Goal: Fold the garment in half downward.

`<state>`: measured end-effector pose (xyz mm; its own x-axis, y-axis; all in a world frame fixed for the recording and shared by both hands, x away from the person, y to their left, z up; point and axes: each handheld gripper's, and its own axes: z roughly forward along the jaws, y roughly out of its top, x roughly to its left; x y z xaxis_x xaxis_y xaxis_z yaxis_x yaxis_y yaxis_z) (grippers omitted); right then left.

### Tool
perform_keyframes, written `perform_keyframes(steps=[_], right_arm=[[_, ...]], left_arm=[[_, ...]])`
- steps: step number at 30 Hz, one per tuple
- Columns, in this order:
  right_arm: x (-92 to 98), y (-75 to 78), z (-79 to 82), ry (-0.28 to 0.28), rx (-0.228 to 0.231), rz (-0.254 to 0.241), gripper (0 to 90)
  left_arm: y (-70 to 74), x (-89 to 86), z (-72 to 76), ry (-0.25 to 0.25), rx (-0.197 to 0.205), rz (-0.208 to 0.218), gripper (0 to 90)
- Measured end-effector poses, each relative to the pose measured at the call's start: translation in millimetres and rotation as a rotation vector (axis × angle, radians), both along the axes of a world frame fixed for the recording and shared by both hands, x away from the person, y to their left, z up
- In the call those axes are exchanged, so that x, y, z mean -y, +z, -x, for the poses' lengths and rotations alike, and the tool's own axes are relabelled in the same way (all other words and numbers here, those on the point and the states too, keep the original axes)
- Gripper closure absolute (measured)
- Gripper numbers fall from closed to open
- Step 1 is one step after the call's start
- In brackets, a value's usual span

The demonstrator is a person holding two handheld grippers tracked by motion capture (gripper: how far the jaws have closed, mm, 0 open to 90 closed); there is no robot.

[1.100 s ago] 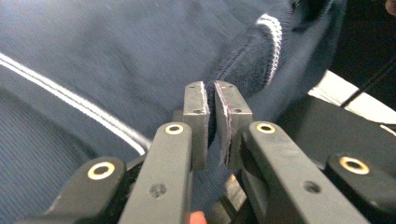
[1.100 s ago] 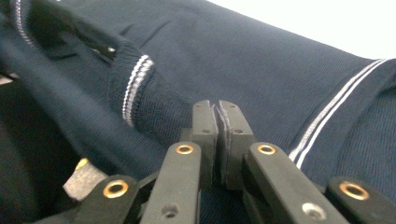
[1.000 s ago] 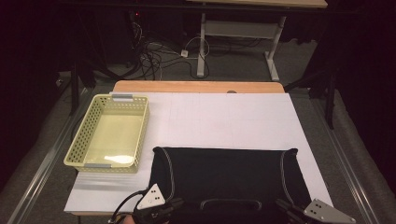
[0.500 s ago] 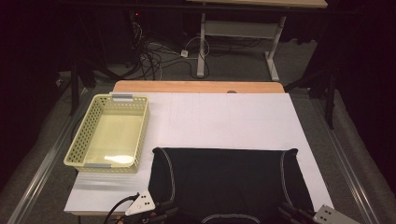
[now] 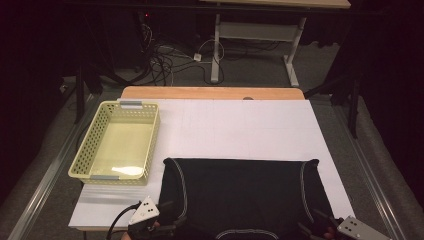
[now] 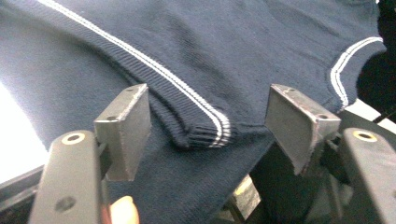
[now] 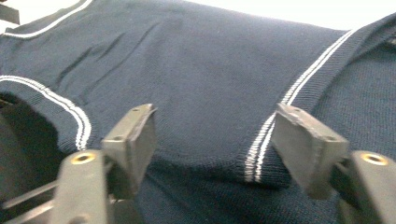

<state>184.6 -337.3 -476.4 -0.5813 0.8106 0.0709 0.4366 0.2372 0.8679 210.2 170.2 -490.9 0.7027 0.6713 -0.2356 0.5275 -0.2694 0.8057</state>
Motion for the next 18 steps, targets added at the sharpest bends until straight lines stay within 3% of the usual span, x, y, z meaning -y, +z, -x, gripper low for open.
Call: perform_keyframes(steps=[5,18], right_arm=[[1.8,-1.6,-1.9,-0.026,0.011,-0.004,16.5],[3.5,-0.6,-7.5,-0.079,0.04,0.003,0.1]], left_arm=[[0.3,-2.4,-2.8,0.026,-0.008,0.004,19.8],[2.6,-1.3,-9.4,0.059,-0.012,0.0,0.0]])
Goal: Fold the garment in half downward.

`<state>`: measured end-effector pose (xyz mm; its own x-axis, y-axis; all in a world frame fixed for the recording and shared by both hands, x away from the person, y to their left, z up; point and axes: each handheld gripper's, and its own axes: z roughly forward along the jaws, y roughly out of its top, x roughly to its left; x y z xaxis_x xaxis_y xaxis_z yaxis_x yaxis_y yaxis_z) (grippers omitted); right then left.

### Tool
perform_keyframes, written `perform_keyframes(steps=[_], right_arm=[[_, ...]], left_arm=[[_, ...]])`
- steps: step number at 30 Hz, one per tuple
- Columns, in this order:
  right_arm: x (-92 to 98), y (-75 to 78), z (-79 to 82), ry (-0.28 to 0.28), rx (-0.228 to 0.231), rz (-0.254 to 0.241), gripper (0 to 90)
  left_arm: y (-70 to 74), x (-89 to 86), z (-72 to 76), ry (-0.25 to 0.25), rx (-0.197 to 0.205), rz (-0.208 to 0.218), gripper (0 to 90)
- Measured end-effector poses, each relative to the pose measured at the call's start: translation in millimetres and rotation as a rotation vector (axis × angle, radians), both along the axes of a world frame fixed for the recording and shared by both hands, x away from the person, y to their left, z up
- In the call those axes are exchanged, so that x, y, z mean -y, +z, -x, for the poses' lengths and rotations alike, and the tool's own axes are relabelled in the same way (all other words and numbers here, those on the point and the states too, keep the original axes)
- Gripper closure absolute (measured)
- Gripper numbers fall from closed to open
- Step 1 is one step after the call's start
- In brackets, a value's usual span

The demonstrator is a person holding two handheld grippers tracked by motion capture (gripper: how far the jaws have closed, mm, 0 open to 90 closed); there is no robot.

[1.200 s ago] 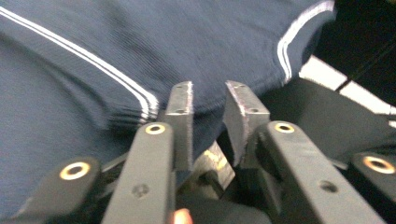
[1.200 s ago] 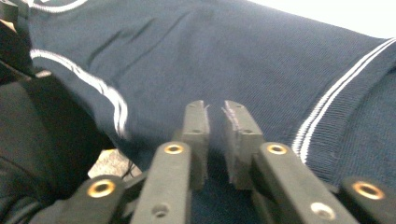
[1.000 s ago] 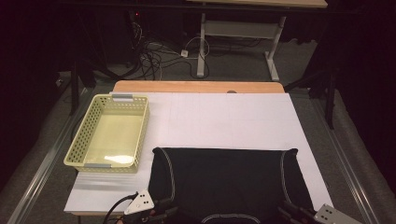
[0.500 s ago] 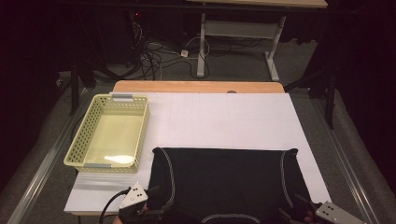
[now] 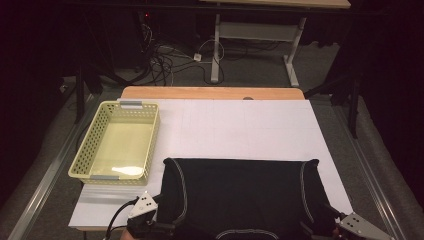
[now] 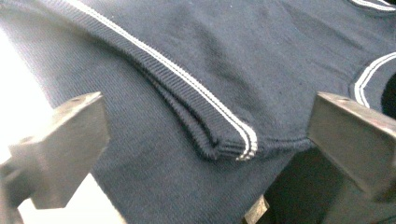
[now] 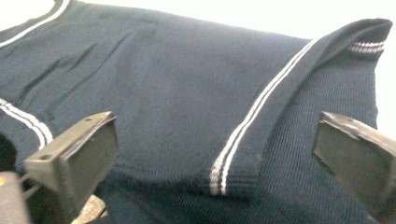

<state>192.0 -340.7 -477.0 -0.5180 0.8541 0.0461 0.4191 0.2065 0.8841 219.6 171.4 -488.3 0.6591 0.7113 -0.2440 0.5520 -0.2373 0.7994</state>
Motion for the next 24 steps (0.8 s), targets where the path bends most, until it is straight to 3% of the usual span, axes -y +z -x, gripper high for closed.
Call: perform_keyframes(steps=[10,20,24], right_arm=[[-6.7,6.8,-15.4,-0.024,0.021,0.017,0.1],[-6.6,9.9,-50.3,-0.036,0.023,0.011,0.1],[-5.4,11.1,-63.6,-0.043,0.022,0.017,0.1]], left_arm=[[2.2,2.8,-8.9,0.011,0.01,0.007,0.0],[5.6,12.7,-29.3,0.005,-0.001,0.011,0.0],[11.9,15.3,-41.5,0.004,-0.007,0.04,0.0]])
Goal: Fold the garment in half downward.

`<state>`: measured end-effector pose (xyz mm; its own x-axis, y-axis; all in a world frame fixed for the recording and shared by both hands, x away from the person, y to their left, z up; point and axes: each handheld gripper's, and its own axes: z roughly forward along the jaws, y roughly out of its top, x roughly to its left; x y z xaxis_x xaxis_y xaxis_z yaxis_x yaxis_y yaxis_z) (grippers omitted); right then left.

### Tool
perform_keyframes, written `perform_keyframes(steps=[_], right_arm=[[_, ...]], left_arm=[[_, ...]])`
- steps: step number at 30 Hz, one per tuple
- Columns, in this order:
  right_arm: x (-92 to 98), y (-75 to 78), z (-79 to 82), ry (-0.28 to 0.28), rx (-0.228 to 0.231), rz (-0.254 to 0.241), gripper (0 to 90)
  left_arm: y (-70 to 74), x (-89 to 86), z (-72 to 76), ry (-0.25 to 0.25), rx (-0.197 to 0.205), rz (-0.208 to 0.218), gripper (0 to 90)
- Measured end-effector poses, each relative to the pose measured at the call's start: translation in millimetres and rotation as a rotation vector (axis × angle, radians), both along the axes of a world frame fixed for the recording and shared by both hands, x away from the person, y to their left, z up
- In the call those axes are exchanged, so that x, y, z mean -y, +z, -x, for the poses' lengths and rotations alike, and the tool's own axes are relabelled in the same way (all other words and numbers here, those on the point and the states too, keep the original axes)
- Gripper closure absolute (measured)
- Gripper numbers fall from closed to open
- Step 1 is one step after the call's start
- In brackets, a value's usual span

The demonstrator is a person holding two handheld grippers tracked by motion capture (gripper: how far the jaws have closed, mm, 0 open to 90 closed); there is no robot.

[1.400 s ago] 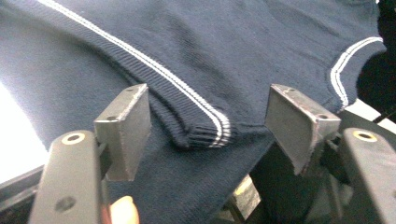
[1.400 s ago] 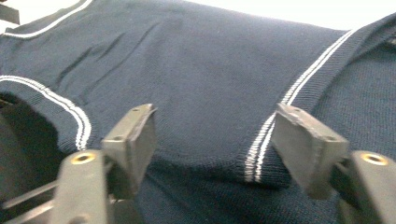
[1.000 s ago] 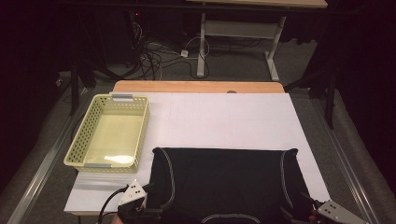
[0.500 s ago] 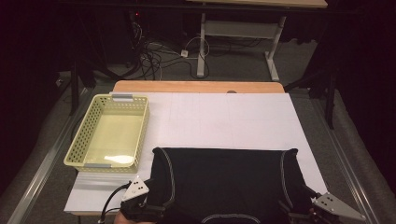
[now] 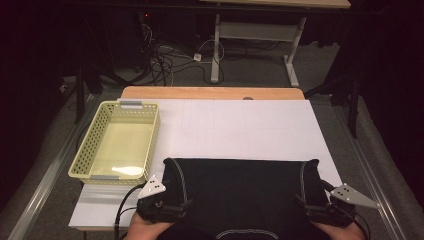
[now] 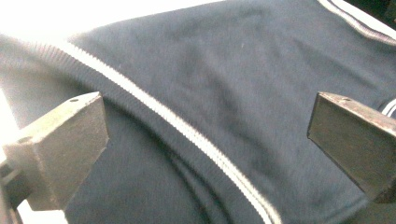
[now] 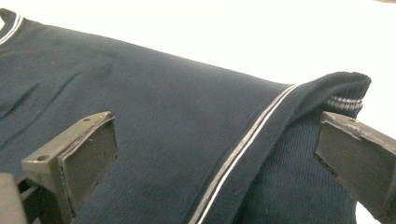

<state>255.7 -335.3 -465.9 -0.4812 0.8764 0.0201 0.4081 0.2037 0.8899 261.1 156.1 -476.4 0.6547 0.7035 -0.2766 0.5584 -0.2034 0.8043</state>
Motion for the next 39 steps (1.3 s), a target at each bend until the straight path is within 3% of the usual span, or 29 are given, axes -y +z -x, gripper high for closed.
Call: perform_keyframes(steps=[9,13,18,24,34,39], right_arm=[[5.8,-5.0,5.7,0.007,-0.004,-0.004,0.1],[8.0,-5.1,12.0,0.018,0.0,-0.005,0.1],[6.9,-5.0,14.5,0.027,0.001,-0.005,0.1],[1.5,-5.9,14.2,0.046,-0.006,0.004,0.2],[-3.1,-6.7,15.5,0.063,-0.01,0.007,0.6],[-5.2,-6.5,16.0,0.068,-0.011,0.005,0.8]], left_arm=[[16.0,17.1,-32.2,-0.002,0.021,-0.022,0.0],[19.0,19.6,-47.2,0.02,0.024,-0.027,0.0],[15.5,18.9,-65.5,0.059,0.021,-0.067,0.4],[2.7,17.6,-83.0,0.128,-0.015,-0.135,0.0],[-5.0,18.0,-89.7,0.174,-0.017,-0.225,0.0],[0.9,11.9,-86.5,0.169,-0.012,-0.194,0.0]])
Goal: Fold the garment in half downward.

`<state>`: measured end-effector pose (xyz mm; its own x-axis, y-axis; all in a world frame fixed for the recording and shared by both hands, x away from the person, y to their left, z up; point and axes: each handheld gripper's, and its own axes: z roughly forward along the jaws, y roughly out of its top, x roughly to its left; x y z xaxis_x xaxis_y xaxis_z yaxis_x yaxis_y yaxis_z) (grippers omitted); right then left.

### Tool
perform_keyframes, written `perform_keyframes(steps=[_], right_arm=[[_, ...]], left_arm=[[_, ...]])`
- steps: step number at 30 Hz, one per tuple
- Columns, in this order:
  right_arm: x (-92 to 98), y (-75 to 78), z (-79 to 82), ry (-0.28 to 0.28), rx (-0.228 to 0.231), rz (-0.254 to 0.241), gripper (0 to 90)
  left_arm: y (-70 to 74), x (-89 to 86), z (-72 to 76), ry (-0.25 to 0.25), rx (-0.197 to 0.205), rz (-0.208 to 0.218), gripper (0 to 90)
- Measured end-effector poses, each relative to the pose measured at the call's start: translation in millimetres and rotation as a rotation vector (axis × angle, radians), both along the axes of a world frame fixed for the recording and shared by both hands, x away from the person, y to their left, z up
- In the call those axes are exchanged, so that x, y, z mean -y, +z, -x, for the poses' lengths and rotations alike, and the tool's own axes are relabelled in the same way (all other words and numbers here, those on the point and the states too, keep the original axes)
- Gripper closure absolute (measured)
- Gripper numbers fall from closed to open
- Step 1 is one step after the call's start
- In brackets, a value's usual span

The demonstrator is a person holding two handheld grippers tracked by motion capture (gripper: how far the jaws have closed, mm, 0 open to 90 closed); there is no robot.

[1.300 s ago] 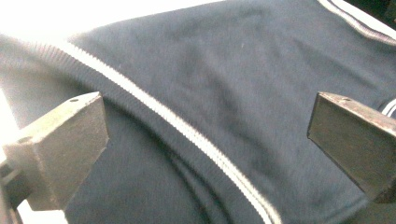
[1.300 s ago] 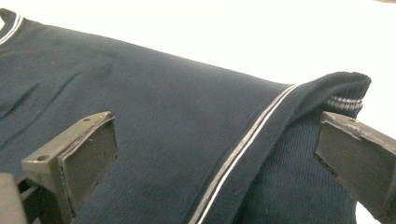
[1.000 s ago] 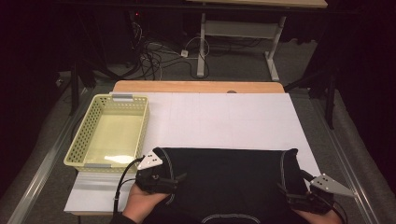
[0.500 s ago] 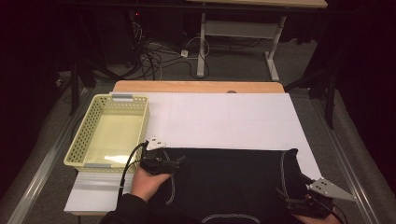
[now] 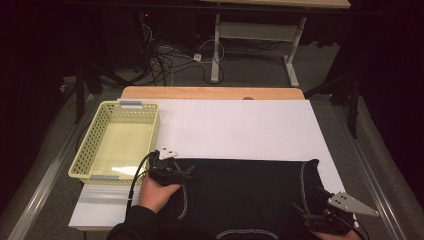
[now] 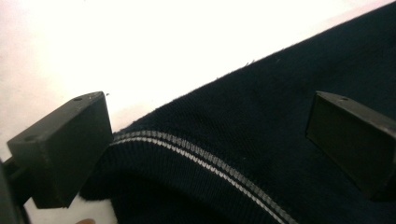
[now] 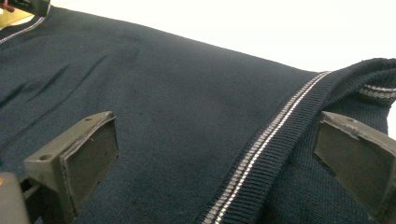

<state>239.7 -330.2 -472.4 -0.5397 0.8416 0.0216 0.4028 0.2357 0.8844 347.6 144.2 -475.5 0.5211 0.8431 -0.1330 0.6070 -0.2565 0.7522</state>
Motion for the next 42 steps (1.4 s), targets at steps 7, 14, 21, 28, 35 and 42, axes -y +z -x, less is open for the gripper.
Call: perform_keyframes(steps=[7,14,21,28,35,42], right_arm=[[-5.5,0.5,0.3,0.015,-0.001,0.005,0.9],[-6.6,0.1,0.9,0.022,-0.001,0.008,1.1],[-6.7,1.0,0.4,0.021,0.0,0.006,1.4],[-4.7,1.4,-1.3,0.001,0.001,0.0,2.6],[8.4,6.0,-20.6,-0.108,0.001,-0.001,12.9],[23.9,16.1,-74.1,-0.23,-0.067,0.052,19.2]], left_arm=[[-5.3,4.9,-3.2,0.039,-0.036,-0.053,0.0],[-12.8,7.7,-7.7,0.094,-0.071,-0.112,2.6],[-13.3,9.4,0.9,0.105,-0.026,-0.125,37.2],[-16.2,-2.4,3.5,0.098,-0.02,-0.021,63.2],[-16.9,-3.7,4.7,0.074,-0.012,0.0,69.7],[-16.9,-4.4,6.0,0.067,-0.001,0.007,69.8]])
